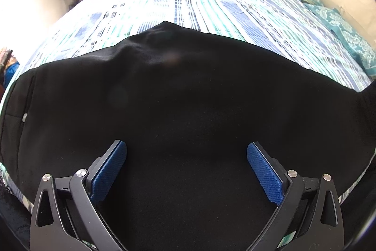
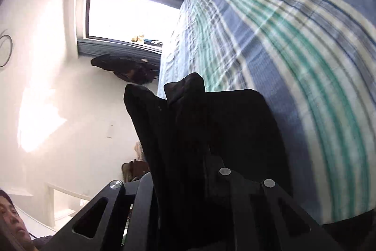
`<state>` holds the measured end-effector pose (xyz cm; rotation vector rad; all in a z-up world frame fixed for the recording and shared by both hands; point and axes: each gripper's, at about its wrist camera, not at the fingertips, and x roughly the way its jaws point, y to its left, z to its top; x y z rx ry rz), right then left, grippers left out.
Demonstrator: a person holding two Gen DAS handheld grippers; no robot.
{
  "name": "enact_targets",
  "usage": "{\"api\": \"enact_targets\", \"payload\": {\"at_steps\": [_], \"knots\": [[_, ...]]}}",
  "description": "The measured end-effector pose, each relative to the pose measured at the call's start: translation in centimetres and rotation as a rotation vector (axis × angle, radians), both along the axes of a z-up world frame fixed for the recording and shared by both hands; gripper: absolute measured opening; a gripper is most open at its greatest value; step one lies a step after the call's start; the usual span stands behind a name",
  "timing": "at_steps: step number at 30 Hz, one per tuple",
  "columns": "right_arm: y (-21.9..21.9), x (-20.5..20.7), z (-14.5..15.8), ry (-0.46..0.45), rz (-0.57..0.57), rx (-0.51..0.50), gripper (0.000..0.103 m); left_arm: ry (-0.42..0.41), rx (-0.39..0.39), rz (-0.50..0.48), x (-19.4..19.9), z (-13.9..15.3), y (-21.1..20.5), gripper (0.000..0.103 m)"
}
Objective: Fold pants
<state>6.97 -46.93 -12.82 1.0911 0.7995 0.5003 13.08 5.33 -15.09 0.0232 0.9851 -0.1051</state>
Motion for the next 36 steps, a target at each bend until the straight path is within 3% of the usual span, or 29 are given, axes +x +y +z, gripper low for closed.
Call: {"api": "enact_targets", "payload": {"at_steps": [4,7,12,13,14,16,20,23,25,27,29,30,31,32,36], "knots": [[9.3,2.3,0.1,-0.048,0.080,0.140,0.014,0.005,-0.146,0.051,0.0,1.3,2.5,0.102],[16.8,5.0,-0.9,-0.055,0.124,0.188,0.014,-0.003,-0.235,0.112,0.0,2.3,5.1,0.102],[29.3,9.5,-3.5,0.025,0.148,0.115,0.017,-0.045,-0.298,0.139,-0.5,3.5,7.3,0.102],[31.4,10.2,-4.2,0.063,0.146,0.079,0.026,-0.046,-0.306,0.143,-0.6,3.6,7.4,0.102],[33.3,10.7,-4.7,0.107,0.150,0.015,0.045,-0.046,-0.313,0.145,-0.6,3.6,7.5,0.102],[36.1,11.6,-5.0,0.171,0.196,-0.139,0.064,-0.045,-0.337,0.153,-0.8,3.7,7.7,0.102],[34.8,9.6,-1.2,0.033,0.175,-0.346,0.070,-0.063,-0.401,0.126,-1.0,4.6,7.6,0.101],[30.9,5.6,2.5,-0.112,0.077,-0.649,0.092,-0.074,-0.422,0.003,-1.6,5.5,4.5,0.101],[28.3,2.4,3.0,-0.155,0.003,-0.783,0.094,-0.062,-0.379,-0.096,-1.8,5.6,1.2,0.098],[25.5,-1.3,2.6,-0.154,-0.040,-0.836,0.094,-0.023,-0.287,-0.155,-1.5,4.9,-2.0,0.076],[23.8,-4.2,1.7,-0.141,-0.068,-0.853,0.094,0.043,-0.219,-0.167,-0.9,3.2,-3.9,0.065],[23.3,-4.8,1.8,-0.133,-0.082,-0.846,0.094,0.073,-0.199,-0.159,-0.5,2.3,-4.3,0.053],[22.5,-5.8,2.3,-0.140,-0.098,-0.838,0.094,0.096,-0.184,-0.147,-0.3,1.5,-4.5,0.039],[22.4,-6.2,2.6,-0.155,-0.119,-0.845,0.094,0.111,-0.165,-0.135,-0.2,0.9,-4.6,0.010],[22.7,-6.2,2.9,-0.134,-0.168,-0.952,0.094,0.078,-0.151,-0.126,-2.5,2.8,-3.4,0.004]]}}
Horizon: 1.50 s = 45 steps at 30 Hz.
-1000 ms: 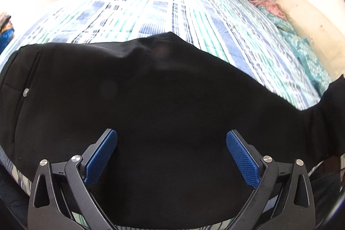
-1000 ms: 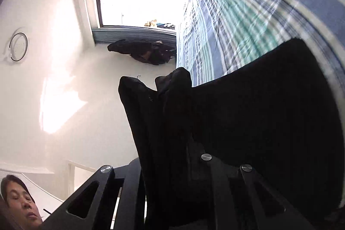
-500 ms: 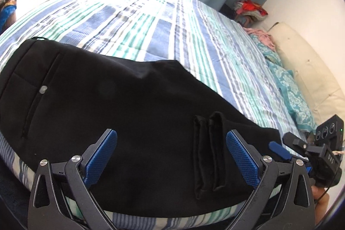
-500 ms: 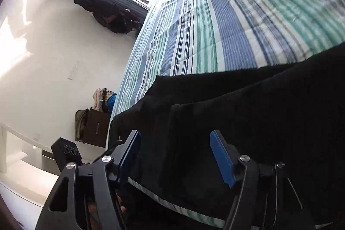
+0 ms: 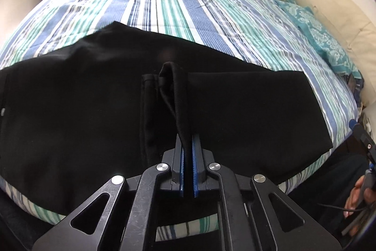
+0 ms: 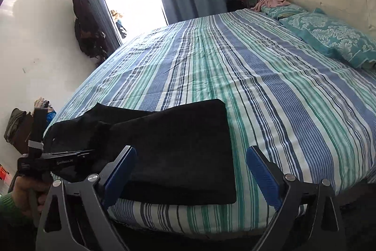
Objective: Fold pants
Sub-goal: 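Fold the leg ends over onto the trousers with the left tool and open it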
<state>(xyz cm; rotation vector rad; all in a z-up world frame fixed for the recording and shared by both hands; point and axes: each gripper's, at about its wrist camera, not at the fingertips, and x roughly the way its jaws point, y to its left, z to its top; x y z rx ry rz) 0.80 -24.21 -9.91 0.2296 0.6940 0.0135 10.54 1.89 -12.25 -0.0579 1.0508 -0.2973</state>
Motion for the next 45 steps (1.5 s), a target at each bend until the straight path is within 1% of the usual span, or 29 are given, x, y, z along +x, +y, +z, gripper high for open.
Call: {"api": "enact_targets", "payload": {"at_steps": [1,2,4,5,6,7,8,9,10,11,12,14,15,17,18,19,21,22,23,24,28,30,32,34,35,36,38,42,45], "knots": [[-0.2,0.2,-0.2,0.007,0.013,0.028,0.094,-0.008,0.002,0.002,-0.4,0.4,0.5,0.004],[-0.4,0.4,-0.3,-0.003,0.043,0.086,0.094,-0.002,0.009,0.004,-0.6,0.2,0.9,0.004],[-0.2,1.0,-0.6,-0.026,0.127,0.215,0.094,0.021,0.039,0.001,-0.7,-1.0,1.0,0.005],[0.1,1.7,-1.1,-0.016,0.161,0.261,0.094,0.018,0.054,-0.007,-0.8,-1.6,0.9,0.005],[0.5,2.8,-2.2,0.025,0.193,0.307,0.095,0.007,0.067,-0.014,-0.8,-1.9,0.7,0.005],[0.9,4.0,-3.8,0.103,0.214,0.349,0.095,-0.003,0.081,-0.020,-0.8,-1.8,0.4,0.006],[1.0,5.4,-6.1,0.213,0.209,0.380,0.095,-0.009,0.086,-0.026,-0.9,-1.7,0.2,0.006],[1.0,6.1,-8.0,0.292,0.194,0.399,0.095,-0.011,0.091,-0.027,-1.0,-1.7,0.1,0.006],[0.9,6.0,-7.8,0.255,0.192,0.396,0.095,-0.014,0.091,-0.030,-1.0,-1.8,0.1,0.007],[1.0,6.1,-6.8,0.246,0.194,0.392,0.095,-0.017,0.087,-0.035,-1.2,-1.8,0.2,0.008],[0.8,6.5,-5.9,0.260,0.206,0.419,0.095,-0.020,0.083,-0.038,-1.3,-1.9,0.4,0.008],[-0.2,7.2,-3.6,0.195,0.231,0.511,0.095,-0.015,0.073,-0.037,-1.1,-1.7,0.5,0.008],[-0.8,7.9,-2.4,0.164,0.220,0.514,0.095,-0.012,0.070,-0.034,-1.1,-1.7,0.5,0.009],[-2.1,10.0,-1.0,0.150,0.183,0.505,0.095,-0.013,0.072,-0.034,-1.0,-1.7,0.4,0.009],[-2.7,11.5,-1.4,0.172,0.168,0.519,0.096,-0.015,0.076,-0.037,-1.1,-1.7,0.4,0.009],[-3.3,13.0,-2.5,0.227,0.148,0.539,0.096,-0.017,0.078,-0.038,-1.0,-1.7,0.3,0.009],[-4.6,15.6,-6.5,0.376,0.064,0.554,0.095,-0.018,0.068,-0.043,-1.1,-1.7,0.3,0.010],[-5.1,16.1,-8.3,0.414,0.047,0.584,0.090,-0.021,0.068,-0.043,-1.1,-1.7,0.3,0.010],[-5.6,16.2,-8.6,0.397,0.041,0.608,0.090,-0.026,0.073,-0.046,-1.1,-1.8,0.3,0.010],[-5.9,16.2,-7.9,0.373,0.034,0.624,0.090,-0.030,0.078,-0.048,-1.2,-1.8,0.3,0.011],[-6.3,14.1,-3.5,0.281,0.085,0.637,0.091,-0.017,0.070,-0.045,-1.0,-1.8,0.4,0.011],[-6.4,12.3,-2.7,0.287,0.073,0.627,0.092,-0.004,0.057,-0.039,-0.8,-1.8,0.5,0.011],[-6.6,10.6,-4.0,0.325,0.046,0.636,0.093,0.002,0.048,-0.035,-0.7,-1.8,0.6,0.011],[-6.7,9.8,-7.2,0.402,0.025,0.666,0.093,0.000,0.045,-0.037,-0.7,-1.8,0.6,0.011],[-6.9,9.4,-8.6,0.419,0.007,0.663,0.091,-0.004,0.047,-0.040,-0.7,-1.8,0.6,0.011],[-7.2,9.2,-8.9,0.393,0.004,0.677,0.091,-0.009,0.052,-0.043,-0.8,-1.8,0.6,0.011],[-7.7,9.0,-8.0,0.375,-0.005,0.699,0.092,-0.014,0.058,-0.047,-0.8,-1.8,0.5,0.011],[-7.4,8.3,-4.9,0.319,0.016,0.694,0.092,-0.001,0.049,-0.038,-0.7,-1.8,0.6,0.011],[-6.0,7.1,-5.3,0.336,0.022,0.718,0.093,0.005,0.039,-0.034,-0.6,-1.8,0.8,0.011]]}}
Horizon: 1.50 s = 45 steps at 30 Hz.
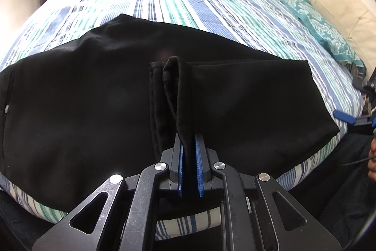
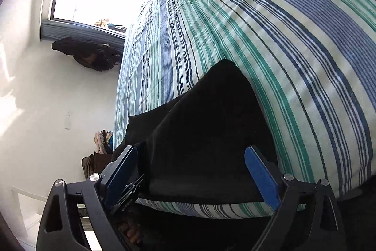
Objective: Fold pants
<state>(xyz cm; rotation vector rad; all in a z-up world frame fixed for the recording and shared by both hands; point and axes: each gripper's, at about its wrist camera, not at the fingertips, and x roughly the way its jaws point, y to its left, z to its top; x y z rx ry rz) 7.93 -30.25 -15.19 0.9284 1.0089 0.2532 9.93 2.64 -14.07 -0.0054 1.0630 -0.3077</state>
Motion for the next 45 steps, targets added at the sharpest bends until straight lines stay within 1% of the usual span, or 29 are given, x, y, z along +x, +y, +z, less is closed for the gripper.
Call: {"api": "enact_targets", "payload": {"at_steps": [2,3,5,7,9,10,11,13,14,15,17,18,20,21,22,23,24,25,26,27,28,30,32,33,35,39,40,43,45], "knots": [[1.3,-0.4,-2.1,0.064,0.035,-0.027,0.092,-0.001,-0.002,-0.004,0.0,0.0,0.1,0.011],[1.5,-0.6,-2.6,0.058,0.043,-0.054,0.090,-0.003,-0.003,-0.008,0.0,0.0,0.1,0.011],[2.0,-0.6,-1.4,0.029,0.045,-0.101,0.090,-0.005,-0.013,-0.010,-0.1,0.0,0.2,0.011],[2.6,-0.1,0.7,-0.026,0.039,-0.157,0.090,0.000,-0.046,-0.006,-0.1,0.1,0.5,0.016],[3.5,0.7,2.8,-0.090,0.058,-0.245,0.090,0.006,-0.077,-0.005,0.0,0.3,0.5,0.029],[4.0,1.1,3.7,-0.114,0.063,-0.306,0.090,0.000,-0.080,-0.005,-0.1,0.5,0.5,0.033],[4.4,1.4,4.4,-0.138,0.062,-0.371,0.090,-0.009,-0.079,-0.008,-0.3,0.7,0.4,0.039],[5.3,1.2,5.2,-0.180,0.053,-0.523,0.090,-0.037,-0.060,-0.007,-0.7,1.3,0.3,0.057],[5.9,0.9,5.3,-0.195,0.044,-0.609,0.091,-0.061,-0.041,0.003,-1.1,1.7,0.4,0.072],[6.2,0.2,5.1,-0.210,0.042,-0.679,0.091,-0.091,-0.031,0.016,-1.4,2.2,0.4,0.080],[7.5,-0.5,4.0,-0.212,0.060,-0.776,0.092,-0.134,-0.052,0.032,-1.7,3.1,0.8,0.083],[7.8,-0.7,2.9,-0.193,0.082,-0.810,0.092,-0.145,-0.058,0.046,-1.6,3.4,1.0,0.084],[9.0,-0.1,0.4,-0.115,0.149,-0.838,0.092,-0.172,-0.056,0.075,-1.4,3.9,1.1,0.086],[9.2,0.3,-1.1,-0.053,0.187,-0.835,0.093,-0.186,-0.042,0.084,-1.3,4.1,0.9,0.087],[9.4,0.4,-2.2,-0.008,0.203,-0.852,0.098,-0.198,-0.026,0.084,-1.1,4.2,0.6,0.087],[9.7,0.1,-2.5,-0.021,0.195,-0.886,0.103,-0.208,-0.011,0.078,-1.1,4.3,0.1,0.087],[9.8,-0.1,-2.6,-0.034,0.190,-0.892,0.103,-0.217,0.001,0.068,-1.0,4.3,-0.4,0.088],[9.6,-0.1,-2.7,-0.025,0.187,-0.883,0.103,-0.222,0.009,0.057,-1.0,4.3,-0.8,0.089],[9.5,-0.1,-2.7,-0.025,0.181,-0.872,0.103,-0.225,0.019,0.046,-0.8,4.2,-1.4,0.093],[9.3,0.0,-2.7,-0.028,0.177,-0.866,0.103,-0.222,0.038,0.035,-0.6,3.9,-2.1,0.097],[9.2,-0.1,-2.7,-0.033,0.175,-0.866,0.103,-0.215,0.066,0.026,-0.4,3.3,-2.6,0.097],[9.1,-0.3,-2.8,-0.042,0.168,-0.869,0.103,-0.174,0.132,0.018,0.4,1.7,-3.1,0.097],[9.2,-0.4,-2.7,-0.044,0.160,-0.873,0.103,-0.109,0.164,0.027,0.7,-0.1,-2.8,0.097],[9.3,-0.4,-2.7,-0.045,0.156,-0.874,0.103,-0.078,0.159,0.033,0.9,-1.0,-2.4,0.097],[9.3,-0.5,-2.7,-0.052,0.146,-0.878,0.103,-0.083,0.116,0.042,0.8,-1.1,-1.5,0.099],[9.5,-0.6,-2.1,-0.064,0.154,-0.903,0.103,-0.075,0.126,0.050,0.6,-1.1,-1.6,0.100],[9.6,-0.7,-1.4,-0.083,0.141,-0.920,0.103,-0.079,0.130,0.050,0.4,-1.2,-1.7,0.100],[10.2,-2.2,2.2,-0.281,0.067,-0.966,0.103,-0.087,0.136,0.047,0.1,-1.3,-1.7,0.102],[11.1,-2.7,3.8,-0.389,0.055,-1.000,0.103,-0.084,0.131,0.051,0.2,-1.5,-1.6,0.103]]}}
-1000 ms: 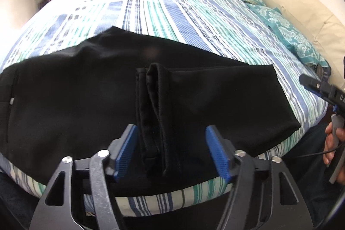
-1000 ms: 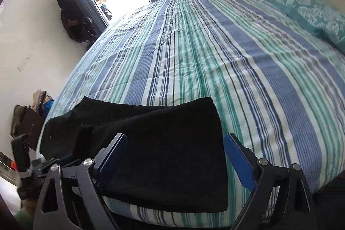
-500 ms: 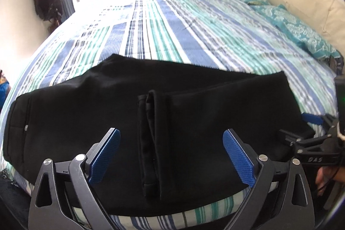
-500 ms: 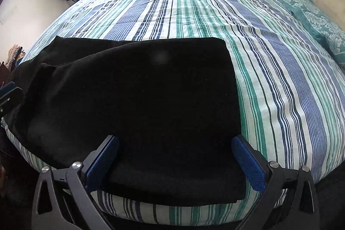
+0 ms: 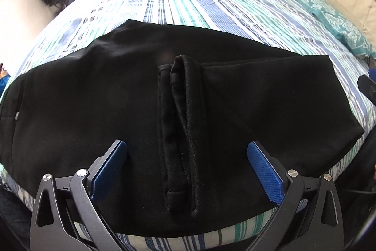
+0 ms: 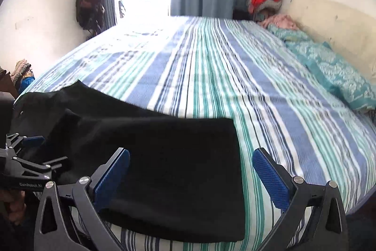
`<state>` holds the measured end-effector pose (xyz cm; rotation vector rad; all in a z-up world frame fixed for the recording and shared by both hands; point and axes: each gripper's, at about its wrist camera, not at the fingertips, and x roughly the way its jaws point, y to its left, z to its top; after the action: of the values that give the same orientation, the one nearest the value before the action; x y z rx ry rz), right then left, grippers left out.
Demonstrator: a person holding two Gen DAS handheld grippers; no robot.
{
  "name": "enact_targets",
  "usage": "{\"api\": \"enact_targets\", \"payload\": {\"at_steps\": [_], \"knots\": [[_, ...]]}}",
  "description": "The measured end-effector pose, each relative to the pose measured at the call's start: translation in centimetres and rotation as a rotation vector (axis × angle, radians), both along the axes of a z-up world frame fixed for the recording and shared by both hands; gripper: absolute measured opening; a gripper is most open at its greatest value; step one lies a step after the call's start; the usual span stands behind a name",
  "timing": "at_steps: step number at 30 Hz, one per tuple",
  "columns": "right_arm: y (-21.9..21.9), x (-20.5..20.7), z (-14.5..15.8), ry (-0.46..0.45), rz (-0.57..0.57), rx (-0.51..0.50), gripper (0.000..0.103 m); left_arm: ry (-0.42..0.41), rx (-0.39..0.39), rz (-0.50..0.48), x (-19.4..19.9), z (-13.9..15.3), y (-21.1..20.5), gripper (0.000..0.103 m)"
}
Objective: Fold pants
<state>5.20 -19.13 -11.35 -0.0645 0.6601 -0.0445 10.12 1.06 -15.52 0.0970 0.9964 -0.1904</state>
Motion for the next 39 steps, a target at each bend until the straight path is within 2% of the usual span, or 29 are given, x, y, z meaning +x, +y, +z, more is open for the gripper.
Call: {"api": "enact_targets", "payload": {"at_steps": [1,3,8,11,39], "knots": [[0.5,0.1,0.2,-0.015,0.019,-0.009,0.103,0.000,-0.002,0.000,0.0,0.0,0.1,0.103],[1.4,0.7,-0.5,0.017,0.062,-0.004,0.103,-0.002,-0.002,-0.004,0.0,-0.1,0.1,0.103],[3.0,2.2,-4.0,0.175,0.114,-0.002,0.103,-0.005,-0.003,-0.011,0.0,-0.2,0.2,0.103],[2.9,3.0,-7.0,0.317,0.121,0.039,0.103,-0.007,0.009,-0.019,-0.1,-0.3,0.0,0.103],[3.2,2.8,-7.0,0.292,0.123,0.014,0.103,-0.010,0.009,-0.021,-0.2,-0.4,0.0,0.103]]}}
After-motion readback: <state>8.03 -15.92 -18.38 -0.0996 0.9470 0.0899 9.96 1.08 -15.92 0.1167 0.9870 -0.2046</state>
